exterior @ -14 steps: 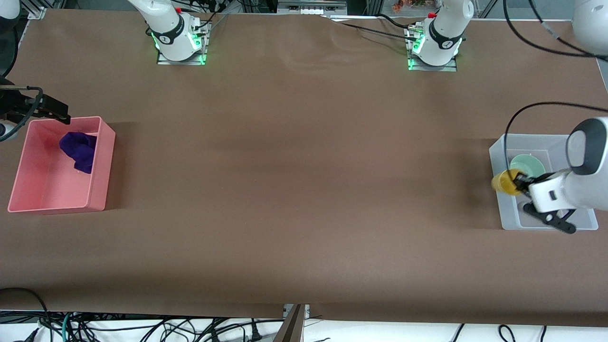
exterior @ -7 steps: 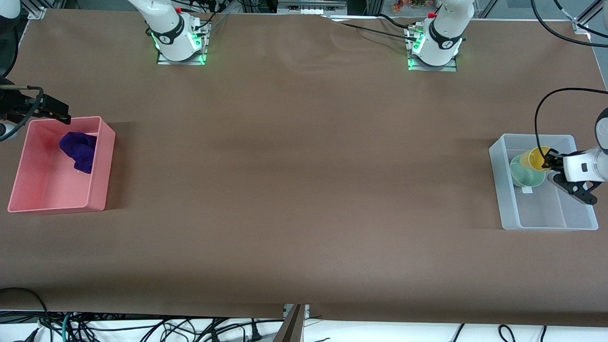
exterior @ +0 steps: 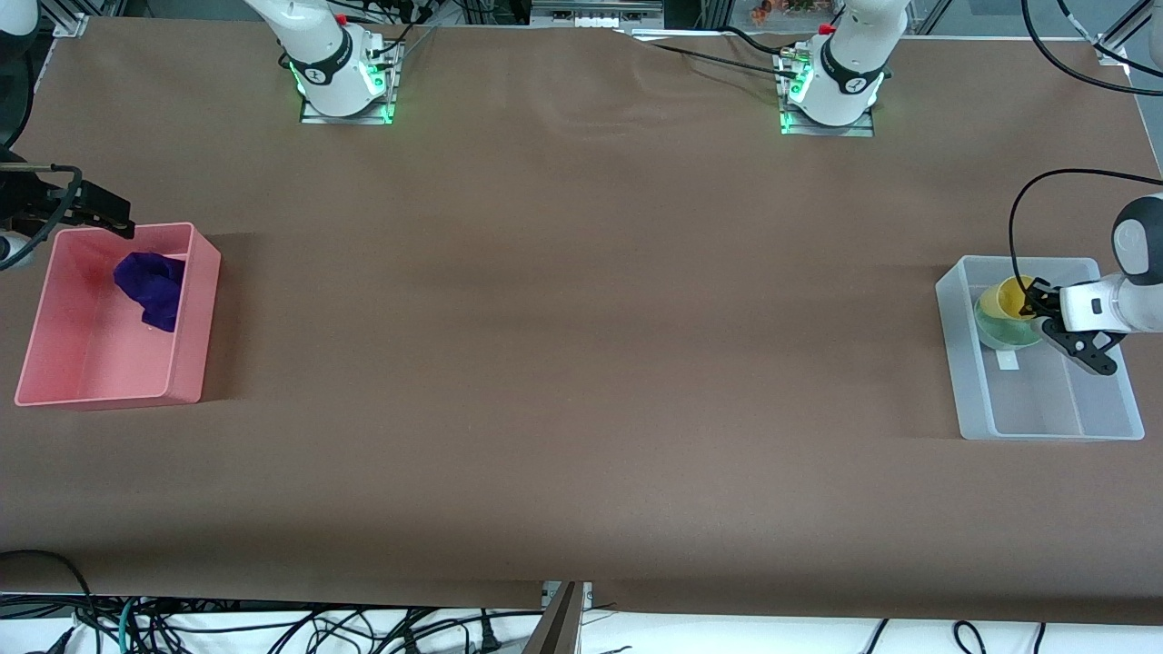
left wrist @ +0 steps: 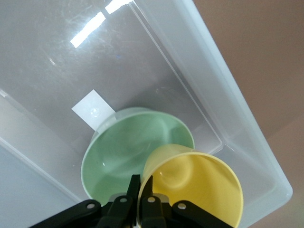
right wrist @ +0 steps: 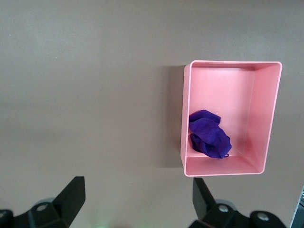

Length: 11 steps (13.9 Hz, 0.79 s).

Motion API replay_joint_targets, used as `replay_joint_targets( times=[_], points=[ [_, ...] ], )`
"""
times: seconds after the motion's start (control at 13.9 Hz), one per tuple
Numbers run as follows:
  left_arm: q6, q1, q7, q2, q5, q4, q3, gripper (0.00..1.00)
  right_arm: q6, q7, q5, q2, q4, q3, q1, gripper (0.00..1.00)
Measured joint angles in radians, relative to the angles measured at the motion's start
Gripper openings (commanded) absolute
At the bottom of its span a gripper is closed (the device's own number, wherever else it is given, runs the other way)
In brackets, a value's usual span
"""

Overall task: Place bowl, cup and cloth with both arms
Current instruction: 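Release the yellow cup beside the bowl and hold the left gripper still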

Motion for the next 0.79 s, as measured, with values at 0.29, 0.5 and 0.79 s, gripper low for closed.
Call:
replay_joint_targets(
  times=[0.29, 0.5, 0.79],
  points=[
    [0.051, 0.000, 0.000, 0.000, 0.000, 0.004, -0.001, 0.00, 0.000, 0.000, 0.031, 0.000, 0.000, 0.000, 0.001, 1.00],
    [0.087, 0.000, 0.000, 0.004, 0.000, 0.002, -0.001, 0.00, 0.000, 0.000, 0.034, 0.000, 0.000, 0.000, 0.001, 1.00],
    [0.088, 0.000, 0.000, 0.005, 0.000, 0.001, -0.001, 0.00, 0.000, 0.000, 0.035, 0.000, 0.000, 0.000, 0.001, 1.00]
  ],
)
